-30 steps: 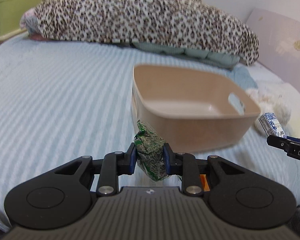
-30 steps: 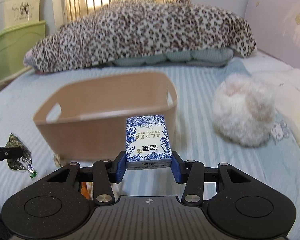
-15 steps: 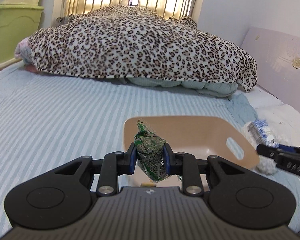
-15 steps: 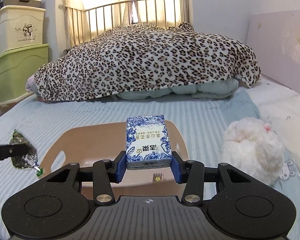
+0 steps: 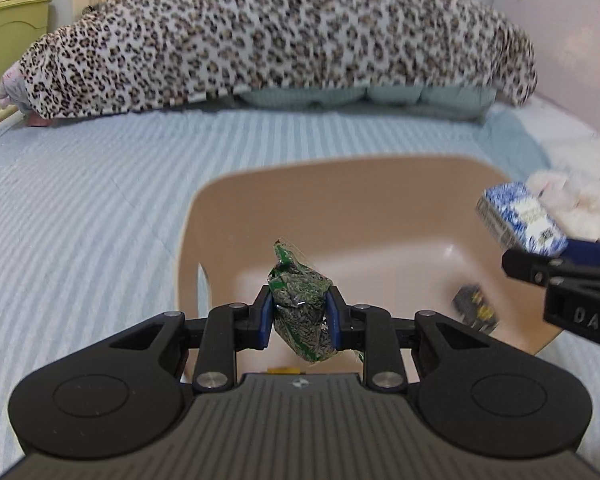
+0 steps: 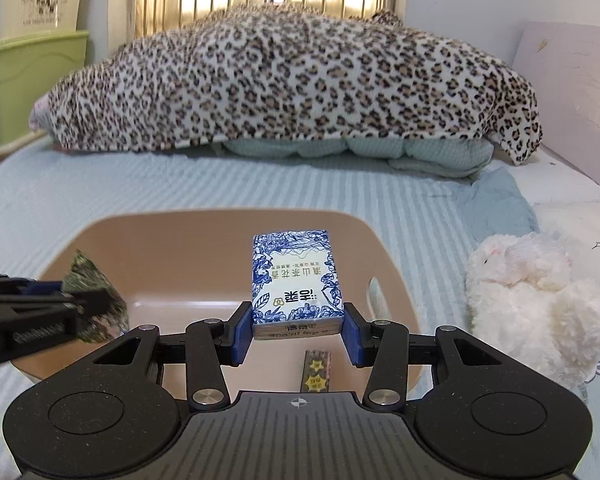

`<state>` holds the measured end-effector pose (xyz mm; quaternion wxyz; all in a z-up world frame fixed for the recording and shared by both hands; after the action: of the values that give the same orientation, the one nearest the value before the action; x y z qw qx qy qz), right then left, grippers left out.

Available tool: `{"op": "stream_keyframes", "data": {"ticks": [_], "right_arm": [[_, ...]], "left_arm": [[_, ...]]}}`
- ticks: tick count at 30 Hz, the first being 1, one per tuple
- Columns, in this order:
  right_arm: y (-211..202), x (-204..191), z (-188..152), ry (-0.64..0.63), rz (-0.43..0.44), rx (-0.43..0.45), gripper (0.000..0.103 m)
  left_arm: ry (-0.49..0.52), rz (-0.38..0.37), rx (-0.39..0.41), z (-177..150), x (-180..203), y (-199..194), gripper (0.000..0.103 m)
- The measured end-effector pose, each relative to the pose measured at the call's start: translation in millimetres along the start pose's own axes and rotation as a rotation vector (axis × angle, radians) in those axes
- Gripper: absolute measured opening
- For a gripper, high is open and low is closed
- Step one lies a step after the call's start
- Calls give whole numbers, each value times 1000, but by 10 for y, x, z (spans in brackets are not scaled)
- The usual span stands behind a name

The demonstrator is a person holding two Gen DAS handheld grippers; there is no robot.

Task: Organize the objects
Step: 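Carry the box and bag over the basket and open both grippers, then grasp the floral scrunchie with the right gripper while the left grasps the wooden toy figure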

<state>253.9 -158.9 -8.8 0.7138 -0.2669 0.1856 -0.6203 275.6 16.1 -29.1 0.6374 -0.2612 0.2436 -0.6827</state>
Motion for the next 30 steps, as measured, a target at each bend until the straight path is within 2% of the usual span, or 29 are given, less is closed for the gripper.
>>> {"op": "stream_keyframes", "data": {"ticks": [2, 4, 5, 6, 7, 9, 10, 13, 16, 17, 19, 30], "right_arm": [[72, -22, -38, -14, -1, -25, 43], [114, -24, -66, -20, -10, -40, 44], [125, -19, -72, -19, -15, -42, 52], [122, -9, -76, -17, -19, -39, 53], [108, 3, -81, -13, -20, -33, 54], [54, 25, -77, -8, -25, -20, 65], [22, 38, -74, -5, -29, -11, 71], [-103, 69, -82, 4, -23, 6, 77], [-253, 101, -117, 2, -21, 17, 82], [-306, 111, -143, 2, -20, 20, 86], [-403, 152, -195, 8, -10, 18, 88], [-744, 212, -634, 3, 13, -33, 90]], "left_arm": [[28, 16, 8, -35, 24, 15, 30], [16, 1, 5, -12, 14, -12, 31], [3, -9, 8, 14, -1, -42, 33], [-3, -14, 14, 30, -15, -83, 36], [-5, -13, 19, 56, -19, -122, 40], [-21, -4, 30, 85, -56, -224, 72], [-32, -3, 40, 98, -70, -284, 76], [-46, -25, 51, 104, -148, -479, 79], [-45, -37, 46, 73, -209, -674, 93], [-42, -37, 51, 54, -228, -739, 95], [-27, -26, 57, 6, -258, -844, 95], [6, 25, -22, -516, -424, -916, 95]]}}
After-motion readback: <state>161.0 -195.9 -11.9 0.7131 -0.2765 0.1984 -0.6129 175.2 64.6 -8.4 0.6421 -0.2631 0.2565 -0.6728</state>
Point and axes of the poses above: each gripper's, at about its wrist camera, not at the fingertips, and y roughly the way its jaws point, x to its right, z to its top, the point moved 1 cm from there along y, roughly the way its jaws point, and after that the axes turned 2 degrees about -y, right-handed, at the moved point
